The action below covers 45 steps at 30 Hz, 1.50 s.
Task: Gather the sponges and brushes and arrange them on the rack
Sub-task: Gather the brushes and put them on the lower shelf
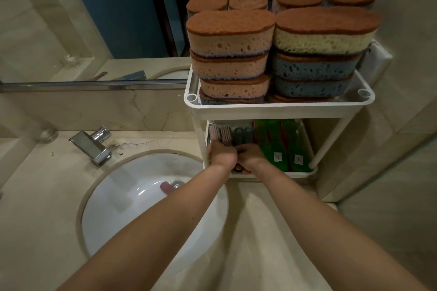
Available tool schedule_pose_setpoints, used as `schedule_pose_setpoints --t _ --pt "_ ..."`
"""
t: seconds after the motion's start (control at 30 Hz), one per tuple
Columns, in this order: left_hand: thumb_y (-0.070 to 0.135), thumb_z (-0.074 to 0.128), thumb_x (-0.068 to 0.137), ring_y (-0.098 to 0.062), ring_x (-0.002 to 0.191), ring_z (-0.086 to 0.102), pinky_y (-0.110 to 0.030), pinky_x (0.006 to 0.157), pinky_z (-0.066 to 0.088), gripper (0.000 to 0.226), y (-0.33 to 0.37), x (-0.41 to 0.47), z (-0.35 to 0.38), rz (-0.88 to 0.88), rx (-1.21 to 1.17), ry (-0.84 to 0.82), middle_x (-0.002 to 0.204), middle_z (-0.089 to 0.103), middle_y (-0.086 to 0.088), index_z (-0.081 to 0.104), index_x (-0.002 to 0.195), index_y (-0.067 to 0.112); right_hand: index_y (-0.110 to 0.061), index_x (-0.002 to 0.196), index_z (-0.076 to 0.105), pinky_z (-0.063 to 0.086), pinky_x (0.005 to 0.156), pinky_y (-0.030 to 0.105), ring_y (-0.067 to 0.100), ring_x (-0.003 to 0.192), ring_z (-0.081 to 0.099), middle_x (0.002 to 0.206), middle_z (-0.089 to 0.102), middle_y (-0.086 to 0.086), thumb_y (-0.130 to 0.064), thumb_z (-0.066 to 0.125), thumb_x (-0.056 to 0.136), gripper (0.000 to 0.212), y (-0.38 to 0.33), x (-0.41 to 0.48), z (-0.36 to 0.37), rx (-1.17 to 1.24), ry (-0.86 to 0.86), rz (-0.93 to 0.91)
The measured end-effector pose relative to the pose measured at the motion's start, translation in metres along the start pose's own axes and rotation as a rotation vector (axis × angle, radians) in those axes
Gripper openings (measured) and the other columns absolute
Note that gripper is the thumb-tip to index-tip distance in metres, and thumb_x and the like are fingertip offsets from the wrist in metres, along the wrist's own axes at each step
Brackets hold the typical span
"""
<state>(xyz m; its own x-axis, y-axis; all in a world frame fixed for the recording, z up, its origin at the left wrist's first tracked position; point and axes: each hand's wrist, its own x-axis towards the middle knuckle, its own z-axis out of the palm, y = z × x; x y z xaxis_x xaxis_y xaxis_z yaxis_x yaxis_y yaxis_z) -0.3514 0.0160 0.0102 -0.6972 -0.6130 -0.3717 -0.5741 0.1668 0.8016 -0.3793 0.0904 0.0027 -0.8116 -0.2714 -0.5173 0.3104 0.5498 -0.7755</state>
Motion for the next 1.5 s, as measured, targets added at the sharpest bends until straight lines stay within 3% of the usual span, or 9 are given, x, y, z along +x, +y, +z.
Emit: schedule_pose_setpoints --t 0.27,0.4,0.53,0.8,0.93,1.07,1.2,1.33,1.5 --pt "0.004 0.04 0.098 -0.031 0.113 0.059 -0.04 0.092 0.054 0.044 -0.016 -0.017 -0.006 0.116 -0.083 -0.09 0.128 0.059 -0.012 0.043 0.14 0.016 -0.013 0.077 0.069 0.051 0.062 0.034 0.026 0.065 0.061 0.077 0.066 0.013 -0.001 0.055 0.091 0.023 0.001 -0.014 0.006 0.08 0.033 -0.038" --pt "-0.012 0.033 0.093 -0.025 0.122 0.054 -0.025 0.094 0.046 0.055 -0.034 -0.044 -0.025 0.19 -0.244 -0.175 0.13 0.057 -0.008 0.044 0.141 0.013 -0.023 0.083 0.066 0.043 0.051 0.022 0.016 0.06 0.057 0.076 0.065 0.002 0.001 0.054 0.088 0.028 0.011 -0.034 0.008 0.073 0.112 -0.142" --pt "-0.016 0.031 0.085 -0.025 0.121 0.055 -0.027 0.101 0.042 0.052 -0.059 -0.061 -0.044 0.21 -0.269 -0.098 0.124 0.061 -0.011 0.055 0.127 0.004 -0.021 0.078 0.065 0.043 0.066 0.032 0.017 0.07 0.055 0.088 0.068 0.005 -0.004 0.054 0.089 0.023 0.023 -0.054 0.022 0.153 0.207 -0.198" --pt "-0.007 0.035 0.09 -0.015 0.092 0.056 -0.036 0.09 0.047 0.036 -0.114 -0.066 -0.096 0.006 -0.396 0.009 0.093 0.054 0.006 0.059 0.109 0.012 -0.011 0.082 0.065 0.038 0.044 0.019 0.016 0.053 0.053 0.073 0.066 0.004 -0.006 0.048 0.09 0.02 0.034 -0.081 0.087 0.11 0.066 -0.218" --pt "-0.001 0.039 0.091 -0.021 0.085 0.061 -0.036 0.082 0.051 0.03 -0.15 -0.052 -0.117 -0.074 -0.363 -0.021 0.104 0.06 -0.008 0.059 0.107 0.013 -0.012 0.087 0.065 0.038 0.048 0.024 0.016 0.055 0.055 0.072 0.066 0.001 -0.007 0.047 0.089 0.019 0.04 -0.076 0.124 0.092 -0.046 -0.14" --pt "-0.001 0.042 0.092 -0.015 0.086 0.062 -0.034 0.093 0.046 0.027 -0.175 -0.033 -0.139 -0.164 -0.366 -0.027 0.086 0.069 0.007 0.058 0.107 0.015 -0.011 0.092 0.064 0.04 0.054 0.024 0.016 0.062 0.056 0.077 0.065 0.004 -0.005 0.048 0.088 0.017 0.039 -0.058 0.158 0.077 -0.113 -0.067" --pt "0.003 0.044 0.093 -0.018 0.091 0.058 -0.034 0.091 0.047 0.025 -0.197 0.005 -0.158 -0.249 -0.324 -0.069 0.112 0.061 -0.008 0.06 0.104 0.019 -0.018 0.085 0.062 0.043 0.067 0.028 0.019 0.074 0.056 0.078 0.062 0.002 -0.005 0.056 0.085 0.015 0.036 -0.028 0.192 0.02 -0.095 -0.036" --pt "0.005 0.046 0.094 -0.012 0.08 0.058 -0.026 0.072 0.047 0.03 -0.213 0.045 -0.171 -0.326 -0.316 -0.117 0.103 0.059 -0.006 0.055 0.122 0.011 -0.013 0.109 0.059 0.045 0.065 0.028 0.021 0.075 0.061 0.084 0.066 0.003 -0.008 0.055 0.085 0.024 0.039 0.006 0.223 -0.054 -0.054 0.046" --pt "0.008 0.049 0.093 -0.013 0.077 0.057 -0.028 0.075 0.05 0.03 -0.239 0.085 -0.173 -0.43 -0.32 -0.202 0.091 0.059 -0.002 0.054 0.122 0.011 -0.021 0.114 0.057 0.048 0.076 0.03 0.02 0.091 0.063 0.097 0.064 -0.006 -0.016 0.055 0.085 0.03 0.056 0.044 0.256 -0.24 -0.006 0.118"
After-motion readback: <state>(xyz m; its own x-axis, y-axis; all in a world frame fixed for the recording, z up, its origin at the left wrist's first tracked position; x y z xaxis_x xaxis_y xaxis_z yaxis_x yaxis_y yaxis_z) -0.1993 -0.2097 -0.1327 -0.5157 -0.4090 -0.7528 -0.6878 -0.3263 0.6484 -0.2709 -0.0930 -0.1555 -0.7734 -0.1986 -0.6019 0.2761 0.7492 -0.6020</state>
